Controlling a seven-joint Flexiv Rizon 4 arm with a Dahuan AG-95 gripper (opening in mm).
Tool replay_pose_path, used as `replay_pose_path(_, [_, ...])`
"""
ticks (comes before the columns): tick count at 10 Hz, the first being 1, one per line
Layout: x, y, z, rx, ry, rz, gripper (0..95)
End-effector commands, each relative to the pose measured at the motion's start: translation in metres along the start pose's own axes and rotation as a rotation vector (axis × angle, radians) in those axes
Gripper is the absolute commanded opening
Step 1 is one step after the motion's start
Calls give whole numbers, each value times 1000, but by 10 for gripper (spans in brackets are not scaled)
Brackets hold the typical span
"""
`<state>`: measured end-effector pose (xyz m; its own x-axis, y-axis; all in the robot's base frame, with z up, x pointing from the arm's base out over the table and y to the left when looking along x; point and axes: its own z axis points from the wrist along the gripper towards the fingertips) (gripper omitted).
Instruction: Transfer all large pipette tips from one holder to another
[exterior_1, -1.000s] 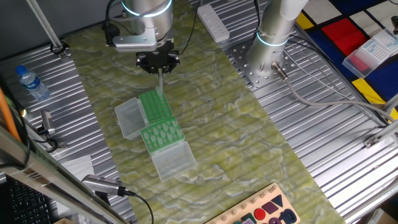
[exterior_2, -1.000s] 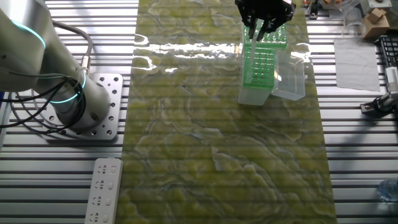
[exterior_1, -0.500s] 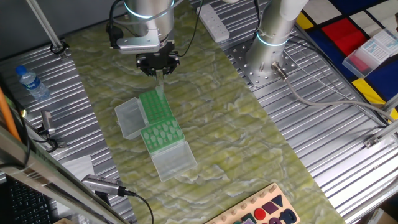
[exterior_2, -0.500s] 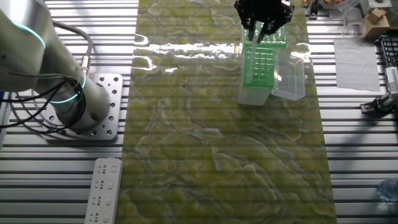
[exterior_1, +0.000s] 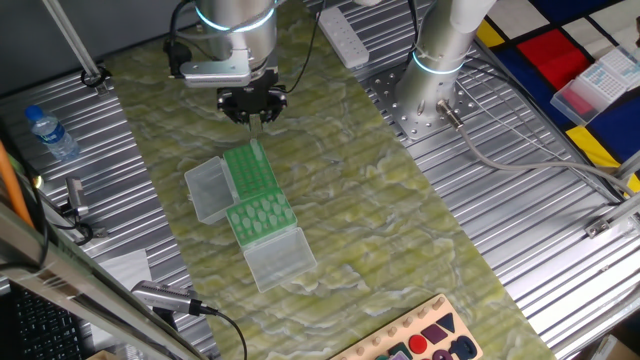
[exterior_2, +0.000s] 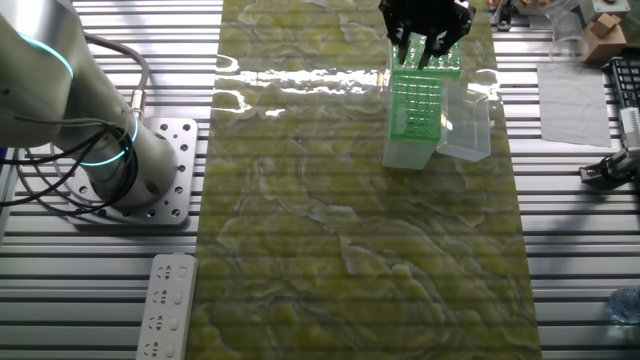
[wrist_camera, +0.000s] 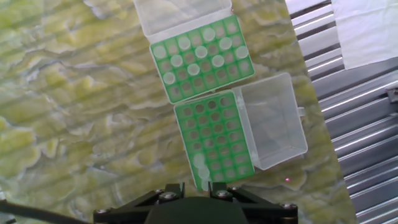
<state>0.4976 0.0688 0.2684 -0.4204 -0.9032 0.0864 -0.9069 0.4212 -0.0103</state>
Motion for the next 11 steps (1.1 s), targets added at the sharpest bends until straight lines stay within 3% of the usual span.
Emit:
replay_pose_path(1, [-32,6,3,-27,-17,210,190])
replay_pose_path(2, [-47,9,9,-31,-25,273,190])
replay_pose_path(3, [-60,0,16,-41,-32,335,190])
replay_pose_path(4, [-63,-2,17,-49,-30,370,190])
replay_pose_path(6, [-73,-11,21,-76,-47,585,190])
replay_pose_path(7, [-78,-22,22,-76,-42,618,190])
replay_pose_path(9, [-73,-30,22,-73,-35,609,190])
replay_pose_path(10, [-72,-31,21,-80,-18,636,0])
replay_pose_path(11, [-72,-31,21,-91,-8,691,0])
